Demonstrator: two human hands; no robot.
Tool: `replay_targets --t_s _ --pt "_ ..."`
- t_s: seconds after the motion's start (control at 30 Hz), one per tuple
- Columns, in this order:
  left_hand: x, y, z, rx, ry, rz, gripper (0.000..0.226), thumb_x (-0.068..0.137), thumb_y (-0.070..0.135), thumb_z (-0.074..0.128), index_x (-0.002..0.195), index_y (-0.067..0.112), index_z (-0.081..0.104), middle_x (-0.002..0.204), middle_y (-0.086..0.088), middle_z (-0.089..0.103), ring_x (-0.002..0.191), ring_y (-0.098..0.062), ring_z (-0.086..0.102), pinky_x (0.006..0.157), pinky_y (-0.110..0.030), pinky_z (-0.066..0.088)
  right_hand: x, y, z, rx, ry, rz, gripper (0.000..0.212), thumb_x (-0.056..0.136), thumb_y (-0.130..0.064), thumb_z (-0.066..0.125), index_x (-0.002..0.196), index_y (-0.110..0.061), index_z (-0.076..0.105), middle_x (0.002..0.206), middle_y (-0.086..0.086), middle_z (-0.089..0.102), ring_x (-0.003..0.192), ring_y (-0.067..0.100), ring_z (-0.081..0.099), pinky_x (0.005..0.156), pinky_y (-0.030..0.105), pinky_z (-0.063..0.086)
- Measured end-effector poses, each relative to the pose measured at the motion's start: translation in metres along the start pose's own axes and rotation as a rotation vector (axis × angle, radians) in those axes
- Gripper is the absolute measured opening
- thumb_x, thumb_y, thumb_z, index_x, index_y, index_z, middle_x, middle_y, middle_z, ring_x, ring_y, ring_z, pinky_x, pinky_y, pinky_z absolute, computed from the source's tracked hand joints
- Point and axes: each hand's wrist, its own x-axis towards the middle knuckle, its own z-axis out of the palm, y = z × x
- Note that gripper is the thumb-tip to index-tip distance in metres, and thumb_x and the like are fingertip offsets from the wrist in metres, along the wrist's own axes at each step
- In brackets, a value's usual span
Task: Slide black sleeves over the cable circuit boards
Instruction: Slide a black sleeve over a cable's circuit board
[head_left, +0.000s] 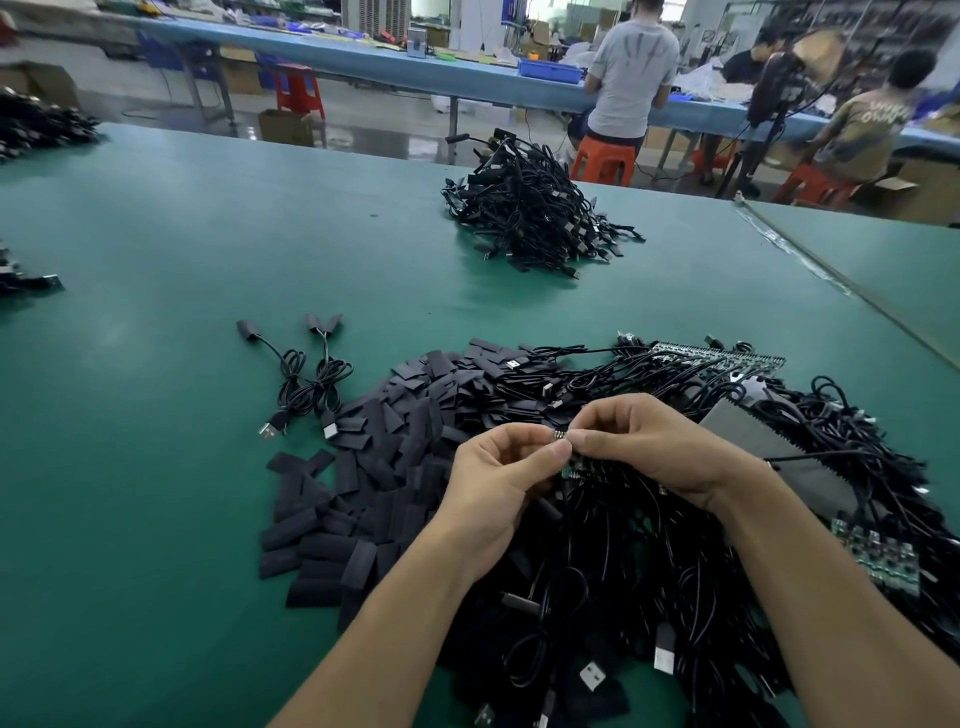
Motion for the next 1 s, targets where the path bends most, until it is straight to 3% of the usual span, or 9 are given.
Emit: replay_targets --t_s 0.27,0.43,0.57,0.67,0.77,0.87,1.0 --pt "0.000 0.005 -0.002 -0.014 -0.068 -0.066 0.019 0.069 0.016 0.076 0.085 0.007 0.071 0.077 -0.004 0.069 0.072 -0.013 0.063 0.071 -0.026 0.054 0.001 0.006 0.003 0.190 -0.024 0.011 0.025 0.069 -0.037 0.078 0.078 -0.014 0.077 0.076 0.003 0.069 0.071 0.009 0.061 0.069 0.018 0.050" --pt "-0.002 0.007 -0.001 -0.083 -0.090 -0.085 0.022 0.069 0.013 0.076 0.088 0.004 0.069 0.079 -0.006 0.070 0.071 -0.013 0.065 0.066 -0.022 0.056 -0.003 0.009 0.006 0.316 -0.030 0.031 0.014 0.077 -0.025 0.073 0.079 -0.011 0.076 0.074 0.006 0.070 0.065 0.011 0.065 0.064 0.020 0.054" --pt "-0.004 0.008 -0.001 -0.133 -0.097 -0.049 0.013 0.077 0.015 0.071 0.086 0.007 0.066 0.078 -0.006 0.067 0.072 -0.014 0.063 0.074 -0.027 0.056 -0.007 0.002 0.002 0.266 0.001 0.073 0.028 0.077 -0.029 0.073 0.086 -0.003 0.071 0.078 0.012 0.067 0.068 0.019 0.062 0.066 0.026 0.054" --pt "-0.009 0.019 0.002 -0.244 -0.092 0.017 0.012 0.083 0.019 0.066 0.083 0.007 0.063 0.077 -0.008 0.068 0.069 -0.015 0.065 0.068 -0.027 0.059 -0.006 0.002 -0.002 0.090 0.121 0.128 0.034 0.086 -0.028 0.070 0.092 0.006 0.065 0.082 0.014 0.059 0.076 0.024 0.052 0.074 0.037 0.045" --pt "-0.016 0.036 0.005 -0.226 -0.034 0.122 0.013 0.091 0.023 0.059 0.091 0.010 0.058 0.081 -0.008 0.072 0.066 -0.018 0.070 0.056 -0.030 0.059 0.001 -0.001 0.003 -0.298 0.195 0.183 0.021 0.093 -0.030 0.068 0.082 -0.012 0.067 0.072 0.001 0.060 0.069 0.016 0.051 0.069 0.033 0.040" --pt "-0.018 0.057 -0.002 -0.108 0.109 0.244 0.010 0.099 0.020 0.057 0.092 0.013 0.058 0.077 -0.006 0.072 0.049 -0.012 0.061 0.043 -0.023 0.051 0.006 -0.006 0.010 -0.620 0.245 0.256 0.022 0.091 -0.043 0.067 0.081 -0.023 0.067 0.078 -0.005 0.066 0.073 0.013 0.061 0.065 0.029 0.046" --pt "-0.010 0.069 -0.028 0.262 0.247 0.307 0.009 0.098 0.018 0.063 0.091 0.014 0.067 0.072 0.001 0.073 0.043 -0.005 0.054 0.036 -0.017 0.041 0.006 -0.020 0.026 -0.883 0.273 0.324 0.018 0.091 -0.048 0.063 0.089 -0.030 0.068 0.095 -0.002 0.068 0.089 0.020 0.063 0.077 0.035 0.051"
